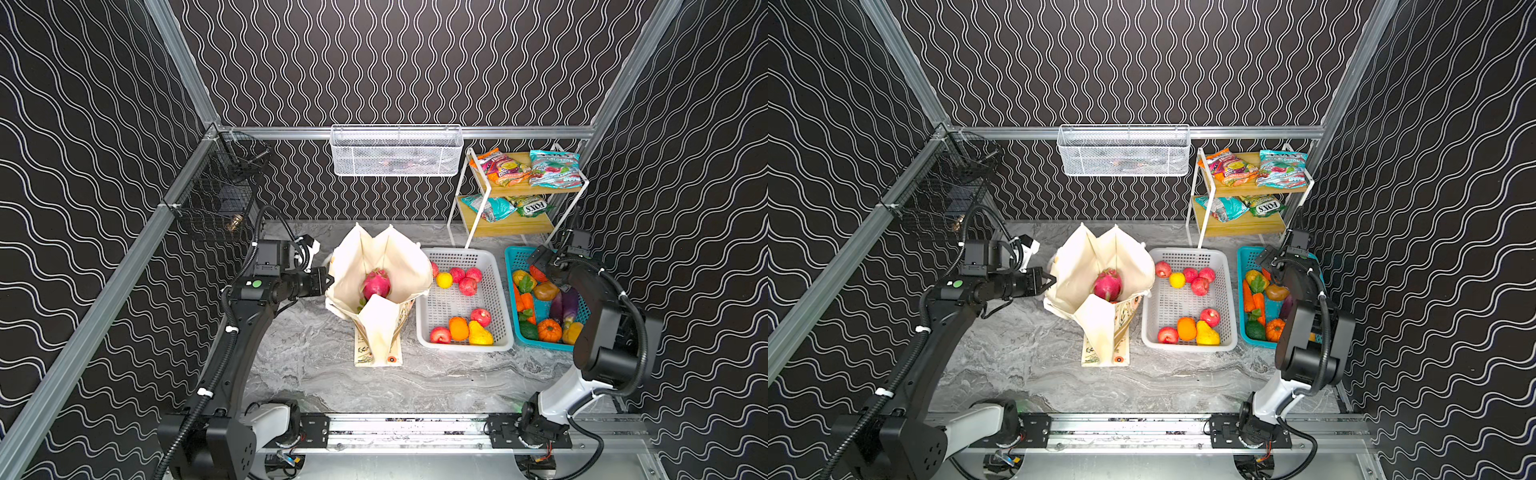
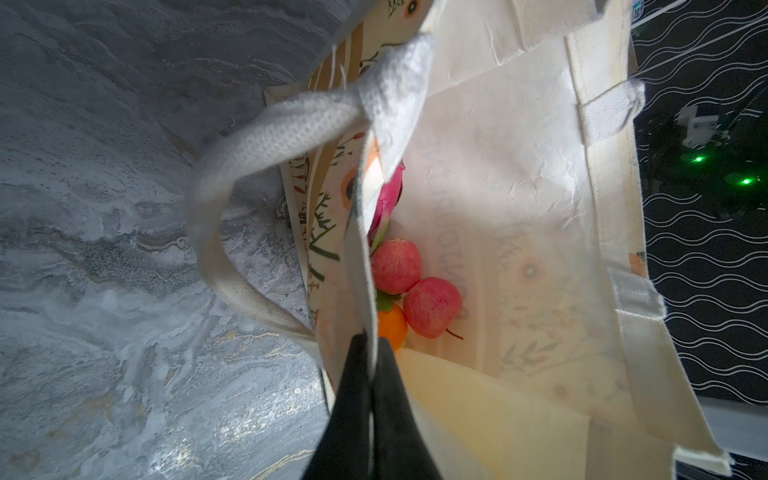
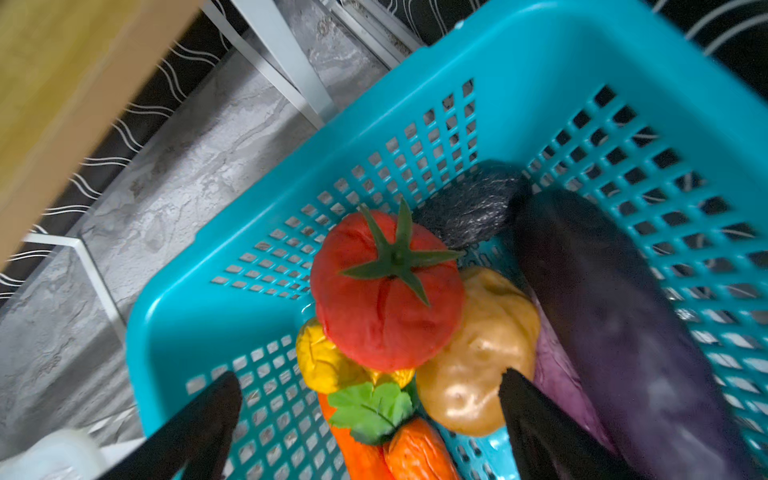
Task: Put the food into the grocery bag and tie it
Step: 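Lower the right gripper onto the red tomato in the teal basket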
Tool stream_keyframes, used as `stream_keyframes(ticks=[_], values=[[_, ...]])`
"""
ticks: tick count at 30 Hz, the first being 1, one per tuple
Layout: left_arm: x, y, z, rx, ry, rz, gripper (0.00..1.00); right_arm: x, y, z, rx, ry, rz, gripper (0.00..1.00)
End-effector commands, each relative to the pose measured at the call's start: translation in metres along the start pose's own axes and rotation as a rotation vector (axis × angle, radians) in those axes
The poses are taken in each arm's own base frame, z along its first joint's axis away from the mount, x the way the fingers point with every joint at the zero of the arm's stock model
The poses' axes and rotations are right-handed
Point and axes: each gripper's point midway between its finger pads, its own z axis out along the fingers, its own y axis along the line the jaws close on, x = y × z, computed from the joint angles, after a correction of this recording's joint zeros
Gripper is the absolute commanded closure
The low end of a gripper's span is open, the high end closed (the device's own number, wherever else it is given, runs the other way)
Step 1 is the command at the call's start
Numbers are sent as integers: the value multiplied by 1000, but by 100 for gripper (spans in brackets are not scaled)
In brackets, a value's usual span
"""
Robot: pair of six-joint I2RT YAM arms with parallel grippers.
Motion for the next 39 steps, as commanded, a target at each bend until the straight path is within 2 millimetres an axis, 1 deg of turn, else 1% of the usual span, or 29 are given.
stream_keyframes(ticks=[1,4,7,16,22,33,39], values=[[1,-2,-1,7,8,12,100,-10,4,8,-18,-25,19,3],[1,-2,-1,5,8,15,100,-10,2,15,-12,-36,39,5],[0,-3,-1,1,7,20,100,-15,0,19,-10,-69,52,8],[-1,-3,0,-2,8,25,100,-23,5,37,-15,-64,57,12],[-3,-4,2,4,8,26,100,-24,5,42,-18,-74,72,19],[-3,-4,6,1,14,35,100,-21,5,47,-22,-63,82,19],[-4,-5,6,2,15,37,100,-20,8,47,-37,-57,87,27]])
